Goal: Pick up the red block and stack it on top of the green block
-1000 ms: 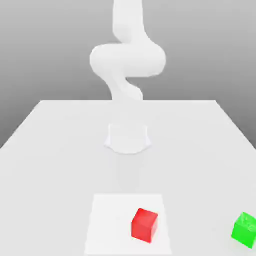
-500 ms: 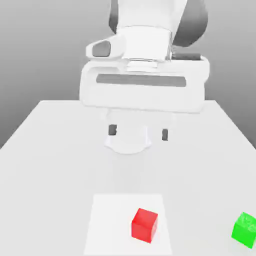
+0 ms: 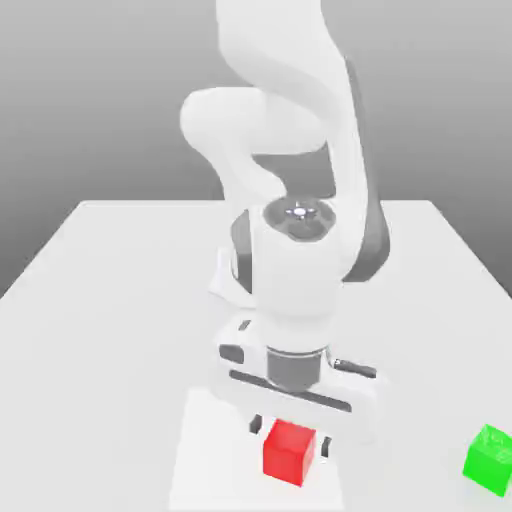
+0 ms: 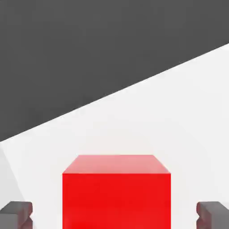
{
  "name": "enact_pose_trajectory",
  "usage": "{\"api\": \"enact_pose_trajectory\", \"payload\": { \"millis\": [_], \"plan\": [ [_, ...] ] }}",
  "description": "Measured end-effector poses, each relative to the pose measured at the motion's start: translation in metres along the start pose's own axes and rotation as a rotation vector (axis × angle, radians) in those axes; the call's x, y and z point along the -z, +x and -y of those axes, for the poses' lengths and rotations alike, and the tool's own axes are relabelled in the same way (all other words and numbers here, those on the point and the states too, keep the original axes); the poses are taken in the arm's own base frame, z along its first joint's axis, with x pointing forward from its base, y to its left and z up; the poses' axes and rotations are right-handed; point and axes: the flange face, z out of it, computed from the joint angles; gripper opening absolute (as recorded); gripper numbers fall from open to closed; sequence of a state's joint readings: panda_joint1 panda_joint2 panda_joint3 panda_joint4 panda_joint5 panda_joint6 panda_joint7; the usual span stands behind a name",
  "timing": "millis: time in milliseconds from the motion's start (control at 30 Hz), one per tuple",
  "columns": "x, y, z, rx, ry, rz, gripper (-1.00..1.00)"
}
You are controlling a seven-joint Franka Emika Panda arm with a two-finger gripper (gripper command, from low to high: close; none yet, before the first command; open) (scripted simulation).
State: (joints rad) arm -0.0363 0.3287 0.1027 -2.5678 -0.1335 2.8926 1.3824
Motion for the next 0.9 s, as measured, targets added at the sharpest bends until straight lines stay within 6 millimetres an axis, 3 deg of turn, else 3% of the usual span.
{"api": "enact_pose_trajectory", "payload": {
  "millis": [200,367,400,533,667,700,767,800,900],
  "plan": [
    [0.001,0.000,0.000,0.000,0.002,-0.001,-1.00],
    [0.053,0.000,0.000,-0.001,0.001,-0.001,-1.00],
    [0.060,-0.009,0.007,0.035,0.000,0.000,-1.00],
    [0.076,-0.095,0.055,0.320,-0.006,0.000,-1.00],
    [0.089,-0.191,0.085,0.592,-0.002,0.001,-1.00],
    [0.082,-0.212,0.090,0.650,0.000,0.001,-1.00],
    [0.058,-0.228,0.094,0.694,0.002,0.000,-1.00],
    [0.044,-0.231,0.094,0.702,0.001,0.000,1.00],
    [0.044,-0.231,0.094,0.702,0.001,0.000,1.00]
  ]
}}
